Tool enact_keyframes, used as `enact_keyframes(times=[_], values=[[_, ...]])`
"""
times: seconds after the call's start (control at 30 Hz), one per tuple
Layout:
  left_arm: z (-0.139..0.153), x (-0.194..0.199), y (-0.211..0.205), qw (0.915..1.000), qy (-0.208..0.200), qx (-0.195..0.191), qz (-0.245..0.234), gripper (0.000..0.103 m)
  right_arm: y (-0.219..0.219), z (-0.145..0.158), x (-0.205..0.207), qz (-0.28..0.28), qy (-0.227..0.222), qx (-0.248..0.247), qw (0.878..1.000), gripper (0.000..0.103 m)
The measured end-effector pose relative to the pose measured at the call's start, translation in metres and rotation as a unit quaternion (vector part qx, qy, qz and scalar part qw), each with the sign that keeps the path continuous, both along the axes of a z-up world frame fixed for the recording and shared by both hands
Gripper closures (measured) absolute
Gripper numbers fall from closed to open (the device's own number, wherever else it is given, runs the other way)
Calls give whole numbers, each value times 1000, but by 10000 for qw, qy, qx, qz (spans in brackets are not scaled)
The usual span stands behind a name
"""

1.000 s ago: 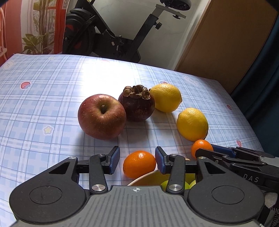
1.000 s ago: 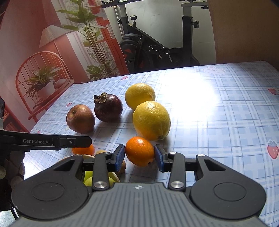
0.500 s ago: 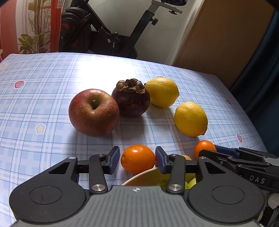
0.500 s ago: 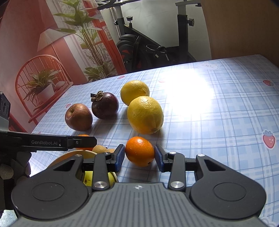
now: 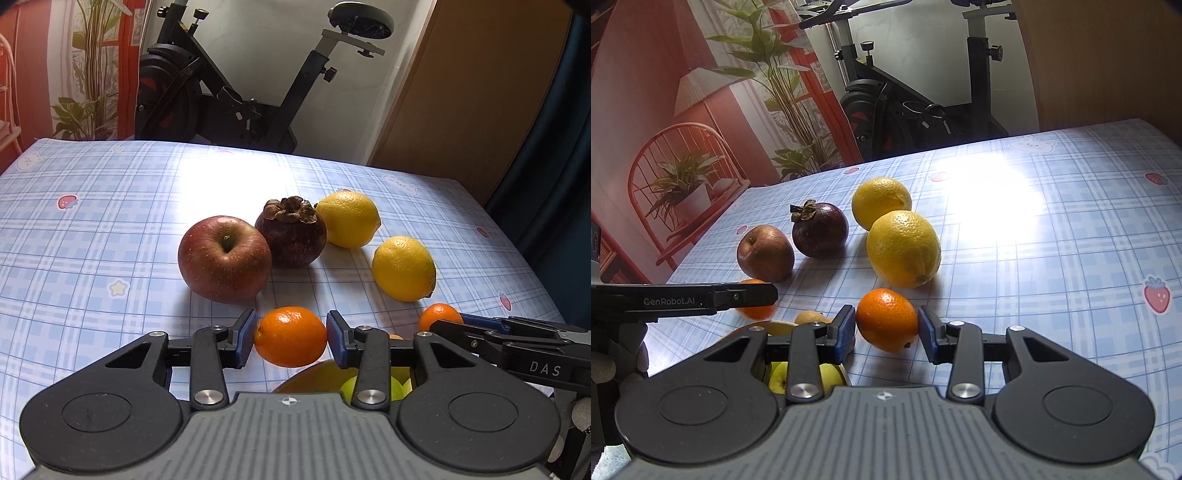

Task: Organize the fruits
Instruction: 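Carry both held tangerines over the cream plate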

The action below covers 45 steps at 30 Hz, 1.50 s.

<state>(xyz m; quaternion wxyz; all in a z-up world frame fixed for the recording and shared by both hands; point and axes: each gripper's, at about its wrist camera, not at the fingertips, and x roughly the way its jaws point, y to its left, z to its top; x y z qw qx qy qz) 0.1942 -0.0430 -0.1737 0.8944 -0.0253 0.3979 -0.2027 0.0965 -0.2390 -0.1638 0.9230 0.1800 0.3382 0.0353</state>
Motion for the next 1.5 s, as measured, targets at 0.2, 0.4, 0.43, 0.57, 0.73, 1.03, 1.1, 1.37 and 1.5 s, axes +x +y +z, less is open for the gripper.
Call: enact_keyframes(times=[0.2,0.4,0.43,0.57,0.73,1.03,1.1,1.37,1.5], values=[[16,-25,4,9991,-318,215,-182,59,5,12,-10,53,-123,-53,9999,63],[30,-50,11,9975,-545,296,-332,59,17,23,-22,180,-211,-133,9995,63],[31,-54,12,9973,-566,305,-366,59,19,24,-25,206,-220,-146,9994,63],[33,-68,14,9961,-625,384,-487,59,31,29,-35,322,-252,-208,9989,63],[29,-81,20,9959,-579,430,-543,59,43,30,-42,461,-250,-255,9983,63],[16,-87,28,9958,-356,511,-670,59,70,27,-41,918,-143,-394,9949,63],[13,-86,30,9960,-309,499,-672,59,78,26,-40,1058,-106,-493,9931,63],[4,-87,32,9949,-248,492,-843,59,92,10,-31,1330,140,-569,9894,63],[0,-85,33,9952,-196,480,-826,59,93,4,-30,1346,211,-645,9886,63]])
